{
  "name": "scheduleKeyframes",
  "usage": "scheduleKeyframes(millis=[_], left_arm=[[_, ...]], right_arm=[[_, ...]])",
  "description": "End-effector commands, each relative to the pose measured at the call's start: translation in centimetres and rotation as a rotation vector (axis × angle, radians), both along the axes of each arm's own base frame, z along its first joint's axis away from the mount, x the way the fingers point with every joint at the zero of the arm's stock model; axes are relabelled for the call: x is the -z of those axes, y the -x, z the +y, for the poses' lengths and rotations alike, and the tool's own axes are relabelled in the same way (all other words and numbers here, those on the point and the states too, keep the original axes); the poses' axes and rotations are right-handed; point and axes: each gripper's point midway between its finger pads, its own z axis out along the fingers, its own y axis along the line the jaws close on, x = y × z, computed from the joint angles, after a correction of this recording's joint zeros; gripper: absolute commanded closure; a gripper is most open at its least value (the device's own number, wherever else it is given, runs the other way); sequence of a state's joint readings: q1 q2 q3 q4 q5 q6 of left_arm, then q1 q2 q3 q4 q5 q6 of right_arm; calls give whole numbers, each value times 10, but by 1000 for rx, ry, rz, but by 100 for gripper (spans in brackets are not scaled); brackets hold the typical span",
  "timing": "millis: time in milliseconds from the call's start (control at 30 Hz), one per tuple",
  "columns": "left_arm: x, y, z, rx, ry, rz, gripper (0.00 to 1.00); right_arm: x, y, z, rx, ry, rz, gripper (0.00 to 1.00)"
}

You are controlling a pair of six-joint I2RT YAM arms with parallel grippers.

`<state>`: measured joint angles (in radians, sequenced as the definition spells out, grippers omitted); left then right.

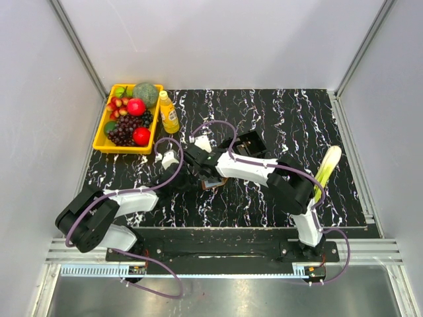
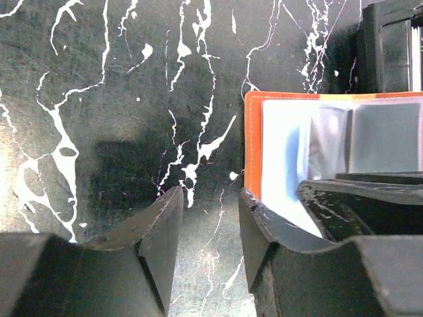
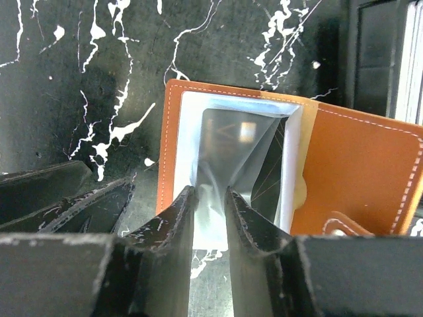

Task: Put the credit cards into the card holder
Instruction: Insert the credit card into the card holder.

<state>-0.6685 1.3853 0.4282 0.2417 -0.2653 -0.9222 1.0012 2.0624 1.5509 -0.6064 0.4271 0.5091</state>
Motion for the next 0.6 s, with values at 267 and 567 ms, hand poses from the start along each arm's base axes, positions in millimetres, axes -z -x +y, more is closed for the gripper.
scheduleKeyframes(millis=[267, 567], left_arm=[[7, 7, -13, 75, 5, 43, 56], [-20, -5, -41, 163, 100, -25, 57]], right_arm=[[-43, -17, -24, 54, -49, -74, 70], [-57, -16, -22, 76, -226, -71, 71]])
